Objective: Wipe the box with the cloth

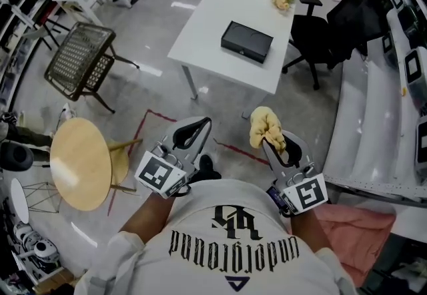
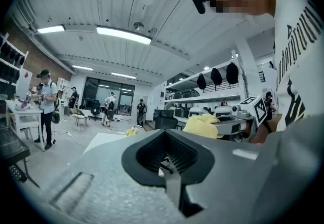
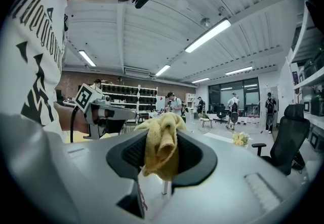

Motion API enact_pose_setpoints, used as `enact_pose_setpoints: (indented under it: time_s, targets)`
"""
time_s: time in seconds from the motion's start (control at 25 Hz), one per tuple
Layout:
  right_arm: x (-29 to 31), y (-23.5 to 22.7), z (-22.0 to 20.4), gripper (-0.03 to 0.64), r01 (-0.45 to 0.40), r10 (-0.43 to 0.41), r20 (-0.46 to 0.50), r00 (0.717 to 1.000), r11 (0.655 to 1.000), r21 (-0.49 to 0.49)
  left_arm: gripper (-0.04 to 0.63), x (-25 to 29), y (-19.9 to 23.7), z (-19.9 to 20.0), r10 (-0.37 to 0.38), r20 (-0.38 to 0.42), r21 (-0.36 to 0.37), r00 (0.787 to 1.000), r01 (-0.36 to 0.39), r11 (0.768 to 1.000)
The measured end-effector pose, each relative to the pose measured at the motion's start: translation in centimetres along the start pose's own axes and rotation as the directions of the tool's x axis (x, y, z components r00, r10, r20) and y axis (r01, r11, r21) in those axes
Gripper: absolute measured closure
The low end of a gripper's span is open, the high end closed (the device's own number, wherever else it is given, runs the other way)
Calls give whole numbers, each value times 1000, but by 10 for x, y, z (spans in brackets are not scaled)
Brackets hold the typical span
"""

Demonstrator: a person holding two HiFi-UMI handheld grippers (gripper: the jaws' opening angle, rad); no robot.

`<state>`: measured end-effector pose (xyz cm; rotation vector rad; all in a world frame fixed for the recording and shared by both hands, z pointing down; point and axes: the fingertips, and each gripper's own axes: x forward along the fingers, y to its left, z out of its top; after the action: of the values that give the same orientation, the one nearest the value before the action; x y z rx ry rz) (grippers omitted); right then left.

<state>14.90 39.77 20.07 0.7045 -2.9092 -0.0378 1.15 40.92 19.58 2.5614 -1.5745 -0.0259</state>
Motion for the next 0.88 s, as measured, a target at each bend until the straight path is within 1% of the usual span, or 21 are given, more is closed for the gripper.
enact_pose_setpoints:
  time_s: [0.16,0.36,0.56,0.88]
  targets:
    - [45,0,12,495,15,-15,-8,1000,1000,17,588,-2,42,14,-24,-4,3,1000,24,1000]
    - [87,-2,20,495,32,-31,-7,999,999,32,588,3,84,18,-52,-22,5,998,52,999]
    - [109,-16,9,495,34,-32,-32,999,997,62,588,20,106,12,-60,-38,-19,997,59,998]
    - [141,-60,-1,495,20,-16,-44,999,996,90,588,59,135,6,-41,-66,-39,997,39,998]
